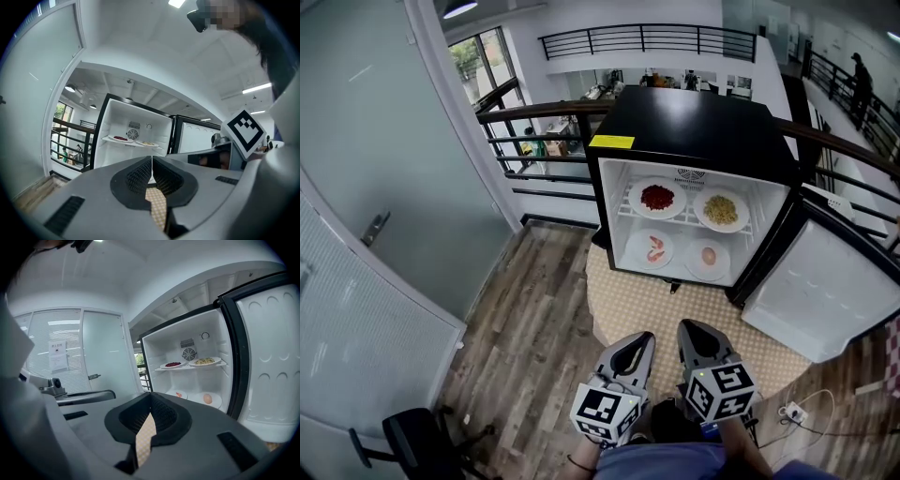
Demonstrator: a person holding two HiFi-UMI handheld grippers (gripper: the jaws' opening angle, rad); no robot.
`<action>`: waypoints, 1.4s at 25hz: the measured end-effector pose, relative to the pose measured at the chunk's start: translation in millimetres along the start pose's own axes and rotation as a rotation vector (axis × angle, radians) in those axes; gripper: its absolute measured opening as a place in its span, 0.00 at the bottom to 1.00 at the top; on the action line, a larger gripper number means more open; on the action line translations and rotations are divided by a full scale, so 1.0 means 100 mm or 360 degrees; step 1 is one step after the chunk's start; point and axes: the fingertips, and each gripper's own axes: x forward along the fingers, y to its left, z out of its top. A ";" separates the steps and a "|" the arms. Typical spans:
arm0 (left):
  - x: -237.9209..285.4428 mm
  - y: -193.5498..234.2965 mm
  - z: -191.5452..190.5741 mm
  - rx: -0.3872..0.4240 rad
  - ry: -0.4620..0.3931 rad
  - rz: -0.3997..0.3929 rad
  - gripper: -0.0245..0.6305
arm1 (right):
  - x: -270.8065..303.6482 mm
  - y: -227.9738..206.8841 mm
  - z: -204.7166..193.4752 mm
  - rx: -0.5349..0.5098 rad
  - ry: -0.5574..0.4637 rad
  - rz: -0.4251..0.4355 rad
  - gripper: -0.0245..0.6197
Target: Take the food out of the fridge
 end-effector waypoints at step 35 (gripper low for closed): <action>2.16 0.26 0.20 0.0072 0.0133 -0.0260 0.07 | 1.13 -1.80 0.64 0.0581 -0.0081 -0.0164 0.07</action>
